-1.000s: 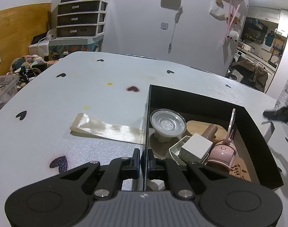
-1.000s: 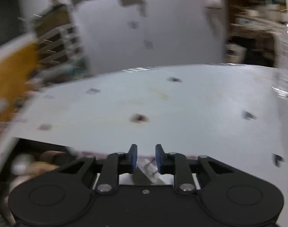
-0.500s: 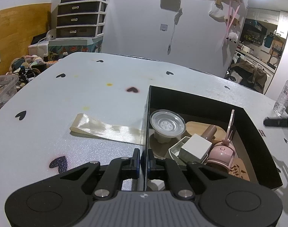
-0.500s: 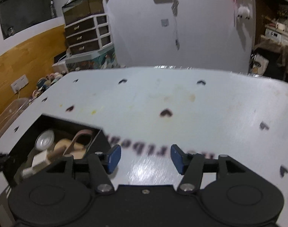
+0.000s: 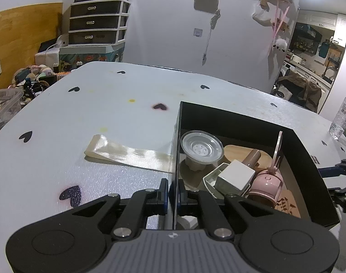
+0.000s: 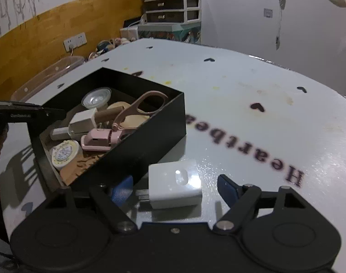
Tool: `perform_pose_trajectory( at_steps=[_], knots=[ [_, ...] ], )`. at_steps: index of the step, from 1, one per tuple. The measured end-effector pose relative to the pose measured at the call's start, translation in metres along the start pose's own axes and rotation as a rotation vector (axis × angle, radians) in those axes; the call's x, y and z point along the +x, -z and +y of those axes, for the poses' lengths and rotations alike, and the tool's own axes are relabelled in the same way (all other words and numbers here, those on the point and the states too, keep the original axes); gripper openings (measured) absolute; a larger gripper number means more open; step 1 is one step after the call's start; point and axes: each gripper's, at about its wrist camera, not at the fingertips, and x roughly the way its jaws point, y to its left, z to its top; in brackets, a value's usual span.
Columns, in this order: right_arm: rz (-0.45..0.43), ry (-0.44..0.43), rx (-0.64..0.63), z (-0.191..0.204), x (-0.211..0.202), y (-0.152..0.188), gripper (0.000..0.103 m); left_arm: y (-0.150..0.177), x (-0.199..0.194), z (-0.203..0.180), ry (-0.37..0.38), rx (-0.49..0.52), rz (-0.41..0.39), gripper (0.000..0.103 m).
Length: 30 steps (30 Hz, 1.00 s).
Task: Organize rigid objects
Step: 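Lower the white charger plug into the black box and open the right gripper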
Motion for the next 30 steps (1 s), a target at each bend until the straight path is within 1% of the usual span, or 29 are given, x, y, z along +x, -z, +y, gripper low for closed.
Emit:
perform_pose_trajectory(
  at_steps=[2, 4, 6, 8, 11, 13, 15, 18, 20, 22, 24, 27, 28, 30],
  knots=[
    [0.015, -0.003, 0.006, -0.002, 0.006, -0.002, 0.075, 0.000, 0.000, 0.000, -0.001, 0.000, 0.001, 0.007],
    [0.026, -0.018, 0.027, -0.005, 0.012, -0.002, 0.068, 0.000, 0.000, 0.000, 0.000, 0.000, 0.001, 0.007],
    [0.033, -0.029, 0.057, -0.008, 0.015, -0.001, 0.055, 0.000, 0.000, 0.000, 0.000, 0.000, 0.000, 0.007],
    [0.027, -0.035, 0.084, -0.010, 0.014, 0.000, 0.054, 0.000, 0.000, 0.000, 0.000, 0.001, 0.001, 0.007],
    [0.033, -0.001, 0.103, -0.010, 0.011, 0.002, 0.054, 0.000, -0.001, 0.000, 0.000, 0.003, 0.000, 0.007],
    [0.045, 0.041, 0.114, -0.013, 0.006, 0.001, 0.054, 0.000, -0.001, 0.000, 0.001, 0.004, -0.001, 0.007],
    [0.026, 0.073, 0.104, -0.015, -0.004, -0.002, 0.054, 0.001, -0.001, 0.001, 0.004, 0.003, -0.002, 0.007],
    [-0.036, 0.074, 0.063, -0.013, -0.025, -0.016, 0.054, 0.001, -0.001, 0.001, 0.005, 0.003, -0.003, 0.007],
    [-0.078, 0.053, 0.008, -0.006, -0.038, -0.029, 0.054, 0.001, -0.001, 0.001, 0.005, 0.002, -0.004, 0.007],
    [-0.107, 0.006, -0.062, 0.005, -0.048, -0.043, 0.054, 0.001, -0.001, 0.001, 0.005, 0.001, -0.004, 0.007],
    [-0.113, -0.054, -0.145, 0.019, -0.053, -0.056, 0.054, 0.001, -0.001, 0.001, 0.005, 0.002, -0.003, 0.007],
    [-0.077, -0.159, -0.273, 0.044, -0.049, -0.070, 0.054, 0.001, -0.001, 0.001, 0.005, 0.003, -0.003, 0.007],
    [-0.050, -0.197, -0.318, 0.053, -0.045, -0.074, 0.054, 0.001, -0.001, 0.001, 0.004, 0.003, -0.003, 0.007],
    [0.002, -0.242, -0.394, 0.068, -0.038, -0.075, 0.054, 0.001, -0.001, 0.001, 0.005, 0.002, -0.004, 0.007]
  ],
)
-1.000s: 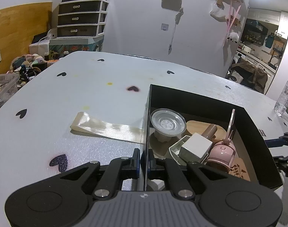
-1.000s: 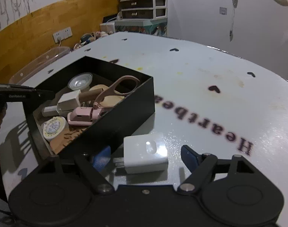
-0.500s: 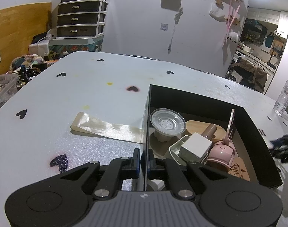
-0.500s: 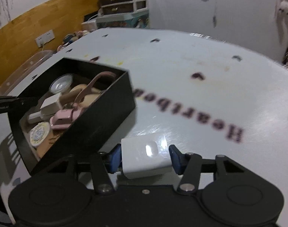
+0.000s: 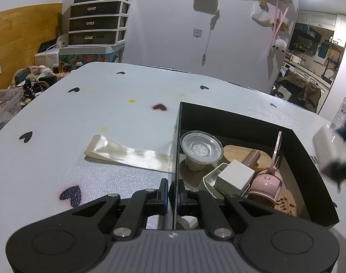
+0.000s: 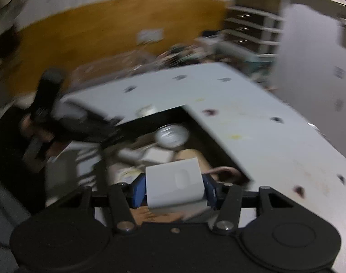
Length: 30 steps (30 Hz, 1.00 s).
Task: Organize rigid objects
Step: 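Lower the white charger plug into the black box and open the right gripper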
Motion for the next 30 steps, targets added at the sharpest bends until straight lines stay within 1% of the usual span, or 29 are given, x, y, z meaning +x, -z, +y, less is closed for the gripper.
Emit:
perform_pose_trajectory(
  at_steps=[3, 5, 9, 12, 13, 14, 15, 16, 19, 26, 29, 30],
  knots=[
    [0.093, -0.040, -0.080, 0.011, 0.020, -0.006, 0.054, 0.000, 0.000, 0.000, 0.000, 0.001, 0.000, 0.007],
    [0.142, -0.052, -0.096, 0.013, 0.031, -0.006, 0.054, 0.000, 0.000, 0.000, 0.000, 0.001, 0.000, 0.007],
    [0.214, -0.061, -0.068, 0.008, 0.045, -0.001, 0.054, 0.000, -0.001, 0.000, 0.001, 0.004, 0.000, 0.007],
    [0.242, -0.071, -0.053, 0.006, 0.048, 0.001, 0.051, 0.000, -0.001, 0.000, 0.001, 0.003, 0.000, 0.007],
    [0.239, -0.077, -0.047, 0.005, 0.046, 0.001, 0.051, 0.000, -0.001, 0.000, 0.001, 0.003, 0.000, 0.007],
    [0.231, -0.083, -0.039, 0.004, 0.044, 0.002, 0.061, 0.000, -0.001, 0.000, 0.000, 0.004, 0.000, 0.007],
    [0.222, -0.083, -0.027, 0.002, 0.042, 0.001, 0.073, 0.000, -0.001, 0.000, 0.001, 0.003, 0.000, 0.007],
    [0.207, -0.082, -0.018, 0.001, 0.039, -0.001, 0.076, 0.000, -0.001, 0.000, 0.001, 0.003, 0.000, 0.007],
    [0.192, -0.089, -0.013, 0.002, 0.035, -0.004, 0.076, 0.000, -0.001, 0.000, 0.001, 0.003, 0.000, 0.007],
    [0.199, -0.060, -0.031, 0.007, 0.034, -0.004, 0.079, 0.000, -0.001, 0.000, 0.001, 0.004, 0.001, 0.007],
    [0.169, -0.022, -0.023, 0.009, 0.028, -0.008, 0.080, 0.000, -0.001, 0.000, 0.001, 0.004, 0.001, 0.007],
    [0.149, -0.008, -0.014, 0.009, 0.025, -0.009, 0.082, 0.000, -0.001, 0.001, 0.001, 0.004, 0.000, 0.007]
  ],
)
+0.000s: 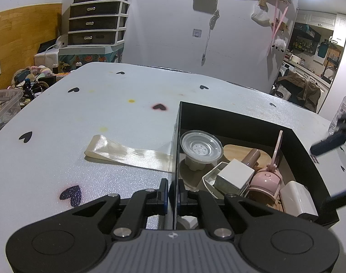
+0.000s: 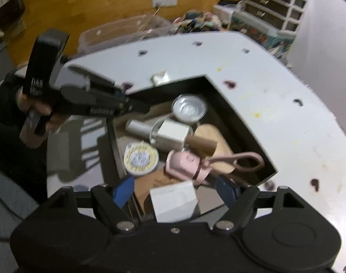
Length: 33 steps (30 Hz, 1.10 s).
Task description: Organize rigid objects
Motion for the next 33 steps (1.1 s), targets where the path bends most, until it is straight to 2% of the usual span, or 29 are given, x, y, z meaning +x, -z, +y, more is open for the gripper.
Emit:
perform_pose_trajectory(
  at_steps=[3, 13, 20, 25, 28, 33],
  knots=[
    [-0.081, 0.049, 0.041, 0.003, -0.015, -0.003, 0.089, 0.000, 0.000, 0.000, 0.000, 0.000, 0.000, 0.007],
    [-0.303, 0.265, 0.252, 0.018, -0.048, 0.013, 0.095, 0.000, 0.000, 0.000, -0.003, 0.003, 0.001, 0.007],
    [-0.409, 0.432, 0.453, 0.028, -0.041, 0.044, 0.098, -0.001, -0.001, -0.002, -0.011, 0.013, 0.001, 0.007],
    [-0.429, 0.531, 0.530, 0.033, -0.029, 0.061, 0.100, -0.003, -0.004, -0.003, -0.020, 0.023, -0.005, 0.008],
    [-0.431, 0.549, 0.560, 0.036, -0.026, 0.067, 0.100, -0.005, -0.011, -0.004, -0.032, 0.027, -0.027, 0.011],
    [-0.461, 0.568, 0.574, 0.046, -0.028, 0.073, 0.100, -0.010, -0.037, -0.009, -0.039, 0.032, -0.103, 0.039]
  ],
)
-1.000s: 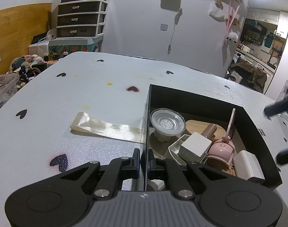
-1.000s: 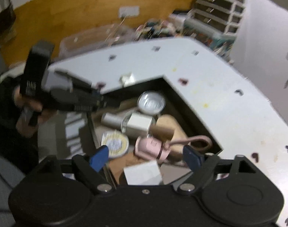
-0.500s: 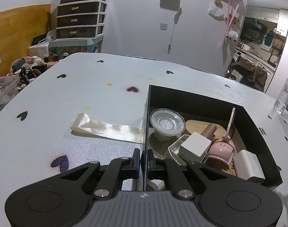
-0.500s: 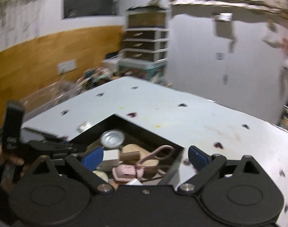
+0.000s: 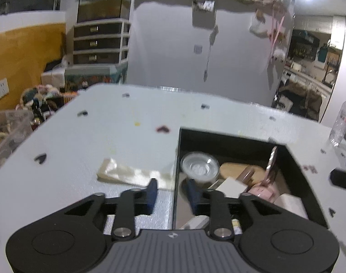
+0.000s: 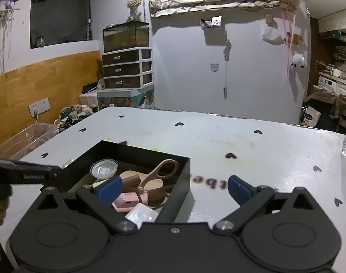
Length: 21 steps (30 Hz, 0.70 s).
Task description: Organize rigid objects
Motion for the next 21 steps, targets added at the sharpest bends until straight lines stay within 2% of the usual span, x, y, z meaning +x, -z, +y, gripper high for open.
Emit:
perform_pose_trajectory(
  at_steps=[1, 4, 6, 9, 15, 21],
  knots=[
    [-0.006, 0.005, 0.000, 0.001, -0.002, 0.002, 0.100, -0.001, -0.007, -0.002, 0.002, 0.003, -0.019, 0.041],
    [-0.027, 0.014, 0.012, 0.001, -0.012, 0.005, 0.100, -0.001, -0.026, -0.008, -0.001, 0.018, -0.070, 0.058],
    [-0.047, 0.016, 0.022, 0.001, -0.020, 0.008, 0.100, 0.002, -0.040, -0.013, -0.003, 0.027, -0.104, 0.073],
    [-0.075, 0.026, 0.032, 0.002, -0.034, 0.015, 0.100, 0.009, -0.059, -0.020, -0.008, 0.037, -0.146, 0.085],
    [-0.113, 0.057, 0.020, 0.004, -0.064, 0.031, 0.103, 0.029, -0.089, -0.029, -0.011, 0.035, -0.196, 0.097],
    [-0.156, 0.099, 0.016, 0.005, -0.092, 0.052, 0.103, 0.056, -0.114, -0.044, -0.022, 0.061, -0.224, 0.102]
  ],
)
